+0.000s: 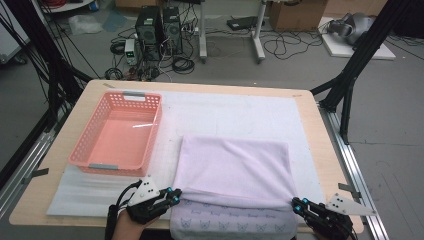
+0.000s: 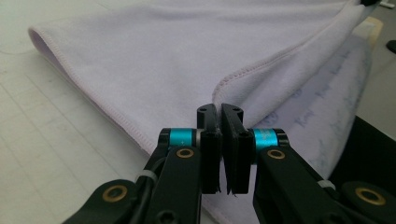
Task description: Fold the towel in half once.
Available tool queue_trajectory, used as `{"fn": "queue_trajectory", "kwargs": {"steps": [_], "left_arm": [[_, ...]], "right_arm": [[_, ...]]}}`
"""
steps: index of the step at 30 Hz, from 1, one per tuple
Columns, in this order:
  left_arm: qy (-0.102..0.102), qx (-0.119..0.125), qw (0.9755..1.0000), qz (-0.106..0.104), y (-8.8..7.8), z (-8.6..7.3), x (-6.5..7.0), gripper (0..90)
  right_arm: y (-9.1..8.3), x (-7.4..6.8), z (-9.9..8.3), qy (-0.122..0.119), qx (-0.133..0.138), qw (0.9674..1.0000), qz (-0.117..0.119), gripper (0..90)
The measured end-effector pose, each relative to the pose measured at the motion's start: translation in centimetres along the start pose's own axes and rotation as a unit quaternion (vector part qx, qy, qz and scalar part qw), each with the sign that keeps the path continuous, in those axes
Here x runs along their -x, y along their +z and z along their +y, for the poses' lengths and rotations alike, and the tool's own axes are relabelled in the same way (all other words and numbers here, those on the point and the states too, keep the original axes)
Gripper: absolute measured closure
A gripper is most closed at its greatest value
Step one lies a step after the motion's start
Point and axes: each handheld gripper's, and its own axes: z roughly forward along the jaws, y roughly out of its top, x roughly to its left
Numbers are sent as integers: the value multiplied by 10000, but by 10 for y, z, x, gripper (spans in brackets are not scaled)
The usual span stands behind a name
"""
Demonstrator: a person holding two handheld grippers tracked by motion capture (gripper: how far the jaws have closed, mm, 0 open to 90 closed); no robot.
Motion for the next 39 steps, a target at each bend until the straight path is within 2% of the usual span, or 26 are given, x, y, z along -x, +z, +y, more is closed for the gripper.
{"fn": "queue_trajectory", "kwargs": {"steps": [1, 3, 5, 7, 8, 9, 11, 15, 20, 23, 26, 27, 33, 35, 37, 38, 39], "left_arm": [[-11, -24, 10000, -30, -1, -1, 1, 853], [-166, -99, 9997, -116, -2, -5, 1, 813], [-350, -91, 9992, -196, -1, -5, -4, 651], [-511, 34, 9986, -108, 0, 0, -10, 489], [-599, 146, 9981, -70, 0, 4, -13, 468], [-664, 248, 9975, -47, 0, 8, -17, 462], [-698, 358, 9969, 4, 1, 15, -23, 449], [-742, 406, 9962, 204, 10, 26, -35, 438], [-851, 230, 9955, 345, 35, 38, -49, 416], [-974, 111, 9938, 522, 52, 47, -57, 411], [-975, 40, 9926, 720, 68, 56, -67, 412], [-1028, 18, 9913, 820, 75, 59, -71, 410], [-922, -167, 9881, 1220, 97, 69, -87, 410], [-1023, -121, 9866, 1267, 102, 71, -94, 410], [-1060, -121, 9845, 1395, 107, 70, -100, 411], [-1092, -164, 9832, 1455, 110, 69, -102, 411], [-1125, -219, 9821, 1492, 113, 68, -106, 411]], "right_arm": [[-2, -2, -1, 15, -2, 10000, 23, 840], [-3, -3, -4, 74, -108, 9998, 114, 827], [-2, -3, -6, 152, -244, 9995, 113, 701], [-4, 1, -4, 359, -73, 9993, 8, 631], [-5, 3, -2, 445, 99, 9990, -26, 616], [-6, 6, 1, 468, 235, 9986, -90, 613], [-3, 10, 5, 509, 336, 9978, -245, 612], [14, 19, 14, 428, 277, 9974, -511, 579], [38, 34, 25, 353, 44, 9951, -928, 568], [48, 45, 30, 372, -11, 9936, -1071, 568], [64, 58, 37, 345, -131, 9917, -1233, 569], [69, 61, 39, 342, -174, 9912, -1268, 568], [114, 80, 56, 314, -411, 9905, -1276, 561], [127, 83, 61, 211, -627, 9884, -1366, 579], [135, 87, 63, 39, -838, 9846, -1531, 594], [136, 90, 64, 18, -843, 9842, -1558, 597], [135, 91, 65, -16, -896, 9815, -1693, 614]]}}
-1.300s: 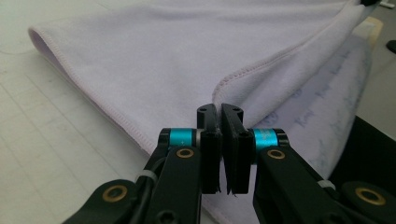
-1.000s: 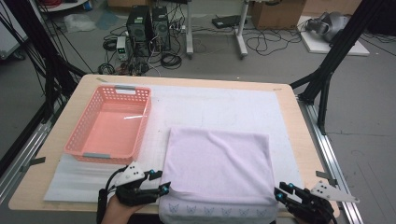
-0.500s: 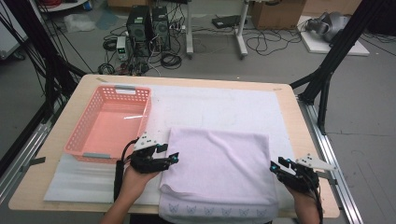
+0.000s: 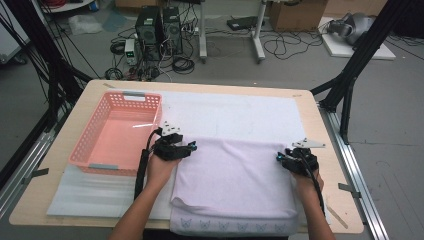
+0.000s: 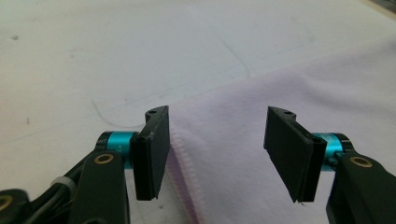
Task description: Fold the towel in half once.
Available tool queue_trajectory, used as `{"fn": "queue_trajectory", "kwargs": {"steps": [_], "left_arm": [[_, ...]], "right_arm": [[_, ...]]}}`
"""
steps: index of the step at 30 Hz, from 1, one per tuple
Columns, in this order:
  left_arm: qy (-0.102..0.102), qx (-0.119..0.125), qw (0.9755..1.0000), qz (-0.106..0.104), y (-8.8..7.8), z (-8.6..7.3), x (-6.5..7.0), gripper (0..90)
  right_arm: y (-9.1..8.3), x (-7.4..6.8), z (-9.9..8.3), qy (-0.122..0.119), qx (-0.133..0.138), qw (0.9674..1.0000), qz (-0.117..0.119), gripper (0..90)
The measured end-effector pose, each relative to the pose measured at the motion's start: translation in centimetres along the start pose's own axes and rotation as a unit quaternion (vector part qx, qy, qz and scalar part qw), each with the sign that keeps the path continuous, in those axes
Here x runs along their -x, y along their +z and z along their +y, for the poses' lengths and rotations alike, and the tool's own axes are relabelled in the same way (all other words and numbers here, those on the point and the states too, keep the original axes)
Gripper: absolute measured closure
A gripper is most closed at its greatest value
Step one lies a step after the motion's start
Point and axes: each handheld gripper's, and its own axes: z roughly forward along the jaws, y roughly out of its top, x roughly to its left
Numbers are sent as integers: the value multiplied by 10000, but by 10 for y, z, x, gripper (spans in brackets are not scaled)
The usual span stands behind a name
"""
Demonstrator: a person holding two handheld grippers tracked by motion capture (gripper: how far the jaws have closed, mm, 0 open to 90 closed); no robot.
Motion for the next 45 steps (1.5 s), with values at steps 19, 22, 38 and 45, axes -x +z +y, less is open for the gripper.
{"fn": "queue_trajectory", "kwargs": {"steps": [19, 22, 38, 45], "left_arm": [[365, -426, 9982, 227, 12, -13, -4, 502], [330, -417, 9983, 250, 12, -13, -3, 540], [-161, 127, 9996, 192, 12, 1, -4, 852], [-474, 420, 9967, 515, 24, 29, -13, 851]], "right_arm": [[-8, 10, -9, 324, -42, 9983, 478, 561], [-8, 6, -8, 230, -63, 9982, 542, 718], [-2, 17, -4, 474, 247, 9954, 791, 859], [15, 27, 26, 210, 425, 9976, 507, 859]]}}
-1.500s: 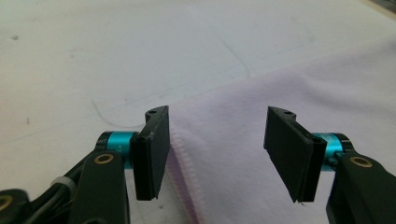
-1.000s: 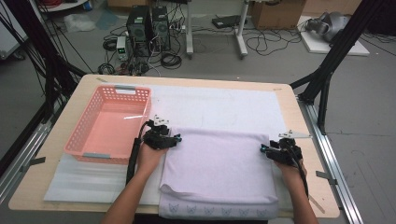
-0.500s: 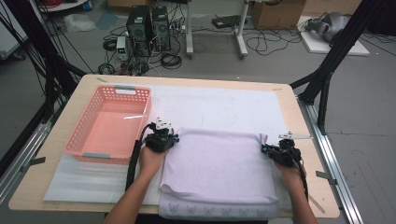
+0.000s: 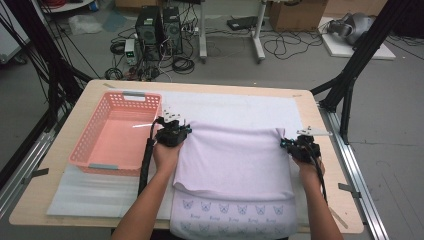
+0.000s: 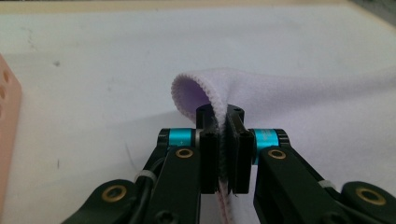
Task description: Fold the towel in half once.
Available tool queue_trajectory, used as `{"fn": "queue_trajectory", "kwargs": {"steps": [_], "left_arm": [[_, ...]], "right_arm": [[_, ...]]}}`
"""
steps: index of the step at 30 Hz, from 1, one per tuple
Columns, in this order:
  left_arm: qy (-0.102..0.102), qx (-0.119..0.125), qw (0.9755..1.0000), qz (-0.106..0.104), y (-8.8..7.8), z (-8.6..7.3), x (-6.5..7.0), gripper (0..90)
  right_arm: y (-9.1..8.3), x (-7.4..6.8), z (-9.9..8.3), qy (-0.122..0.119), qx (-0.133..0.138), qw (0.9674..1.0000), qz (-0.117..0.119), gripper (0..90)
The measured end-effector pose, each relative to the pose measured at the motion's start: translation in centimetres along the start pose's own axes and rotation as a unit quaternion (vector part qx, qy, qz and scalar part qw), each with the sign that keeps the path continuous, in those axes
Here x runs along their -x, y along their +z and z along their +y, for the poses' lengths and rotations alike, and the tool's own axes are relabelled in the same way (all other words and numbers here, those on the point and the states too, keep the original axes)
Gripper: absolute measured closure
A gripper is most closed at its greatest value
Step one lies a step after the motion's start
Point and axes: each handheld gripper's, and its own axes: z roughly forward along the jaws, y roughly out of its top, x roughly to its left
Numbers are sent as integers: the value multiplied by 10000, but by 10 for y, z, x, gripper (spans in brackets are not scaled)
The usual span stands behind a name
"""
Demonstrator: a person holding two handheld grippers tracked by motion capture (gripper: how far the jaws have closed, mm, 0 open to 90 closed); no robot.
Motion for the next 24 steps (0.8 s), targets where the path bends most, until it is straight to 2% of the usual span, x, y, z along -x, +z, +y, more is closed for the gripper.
{"fn": "queue_trajectory", "kwargs": {"steps": [4, 5, 8, 10, 11, 13, 14, 16, 18, 19, 21, 22, 24], "left_arm": [[-120, 192, 9997, 96, 10, 9, -5, 851], [-147, 100, 9998, 113, 13, 11, -7, 850], [-127, 144, 9997, 117, 19, 16, -10, 850], [-99, 176, 9997, 111, 22, 19, -11, 850], [-116, 272, 9995, 139, 22, 19, -11, 849], [-165, 248, 9995, 145, 23, 19, -13, 845], [-169, 200, 9996, 133, 24, 18, -13, 828], [-114, 98, 9999, 49, 23, 17, -13, 707], [-132, -23, 9998, -112, 19, 17, -9, 556], [-62, -30, 9999, -140, 18, 17, -6, 520], [204, -45, 9995, -218, 13, 19, 2, 507], [258, -14, 9993, -266, 11, 20, 5, 504], [324, 3, 9988, -366, 7, 21, 10, 504]], "right_arm": [[14, 7, 18, -24, 48, 9999, -103, 859], [17, 9, 21, 3, 52, 9999, -125, 859], [25, 12, 27, 168, 108, 9997, -172, 858], [30, 13, 30, 106, 65, 9996, -255, 858], [33, 13, 32, 81, 53, 9995, -314, 857], [36, 13, 35, 78, 124, 9992, -359, 855], [37, 12, 36, 115, 108, 9992, -356, 849], [38, 11, 36, 141, 93, 9993, -338, 806], [39, 10, 35, 186, 17, 9993, -325, 680], [38, 10, 34, 277, -47, 9991, -308, 652], [34, 10, 33, 234, -43, 9993, -274, 620], [32, 9, 32, 223, -86, 9994, -256, 606], [28, 7, 33, 172, -232, 9996, -54, 597]]}}
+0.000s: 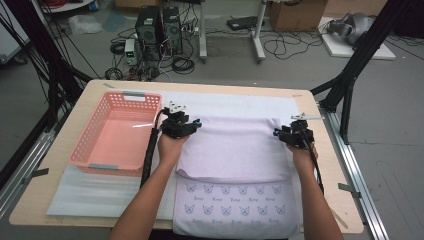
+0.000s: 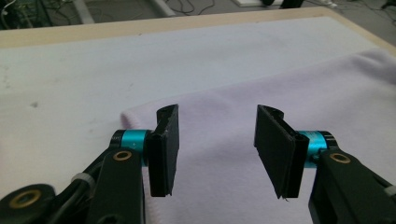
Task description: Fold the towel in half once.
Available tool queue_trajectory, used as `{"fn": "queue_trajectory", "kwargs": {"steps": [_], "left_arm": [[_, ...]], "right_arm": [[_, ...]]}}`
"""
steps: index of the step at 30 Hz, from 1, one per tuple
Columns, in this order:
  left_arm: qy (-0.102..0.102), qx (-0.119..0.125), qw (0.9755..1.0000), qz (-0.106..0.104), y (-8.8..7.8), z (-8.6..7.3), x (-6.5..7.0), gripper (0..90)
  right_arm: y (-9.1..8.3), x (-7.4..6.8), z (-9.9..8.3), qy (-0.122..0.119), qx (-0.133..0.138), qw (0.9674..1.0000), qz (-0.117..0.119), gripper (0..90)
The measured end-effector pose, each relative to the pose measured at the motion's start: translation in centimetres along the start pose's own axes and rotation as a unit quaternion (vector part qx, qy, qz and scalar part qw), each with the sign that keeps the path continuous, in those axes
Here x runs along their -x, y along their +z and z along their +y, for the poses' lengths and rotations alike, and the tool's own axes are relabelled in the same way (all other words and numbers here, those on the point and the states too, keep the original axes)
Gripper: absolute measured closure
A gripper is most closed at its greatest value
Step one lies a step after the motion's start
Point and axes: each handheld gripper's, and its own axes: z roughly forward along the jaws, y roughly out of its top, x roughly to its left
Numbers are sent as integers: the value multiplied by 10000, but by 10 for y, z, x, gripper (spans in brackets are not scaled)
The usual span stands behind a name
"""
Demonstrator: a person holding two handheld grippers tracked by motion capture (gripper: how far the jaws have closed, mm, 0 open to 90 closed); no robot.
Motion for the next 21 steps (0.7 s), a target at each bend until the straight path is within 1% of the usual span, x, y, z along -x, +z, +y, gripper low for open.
{"fn": "queue_trajectory", "kwargs": {"steps": [2, 3, 5, 6, 7, 9, 10, 11, 12, 13, 14, 16, 18, 19, 21], "left_arm": [[7, -38, 9999, -100, -2, 0, 3, 503], [28, -78, 9998, -171, -3, -1, 4, 502], [53, -9, 9997, -252, -8, -8, 8, 506], [82, -55, 9996, -273, -9, -12, 10, 508], [147, -117, 9994, -290, -11, -16, 12, 508], [186, -230, 9988, -391, -15, -26, 15, 509], [240, -342, 9983, -414, -17, -27, 16, 509], [310, -309, 9980, -461, -20, -31, 18, 507], [333, -265, 9980, -472, -24, -34, 20, 512], [423, -299, 9975, -488, -28, -38, 22, 512], [468, -311, 9971, -513, -32, -42, 23, 512], [486, -330, 9968, -551, -38, -48, 24, 512], [519, -410, 9962, -567, -44, -54, 24, 510], [516, -386, 9962, -585, -47, -58, 25, 510], [545, -453, 9956, -609, -53, -64, 27, 510]], "right_arm": [[-5, -4, 1, -151, -79, 9998, 74, 594], [-6, -5, 1, -165, -60, 9998, 94, 594], [-14, -10, -2, -215, 19, 9996, 200, 597], [-16, -11, -4, -230, 4, 9994, 256, 597], [-19, -11, -7, -203, -33, 9993, 316, 597], [-23, -13, -15, -224, -90, 9989, 404, 597], [-27, -14, -20, -245, -109, 9986, 448, 599], [-29, -15, -24, -230, -119, 9984, 498, 600], [-32, -16, -28, -260, -141, 9981, 537, 600], [-35, -18, -32, -308, -158, 9979, 556, 606], [-38, -21, -38, -338, -162, 9974, 623, 607], [-43, -24, -47, -410, -173, 9968, 663, 609], [-48, -27, -56, -442, -208, 9963, 713, 610], [-50, -28, -60, -457, -237, 9960, 727, 610], [-55, -30, -67, -463, -253, 9958, 750, 610]]}}
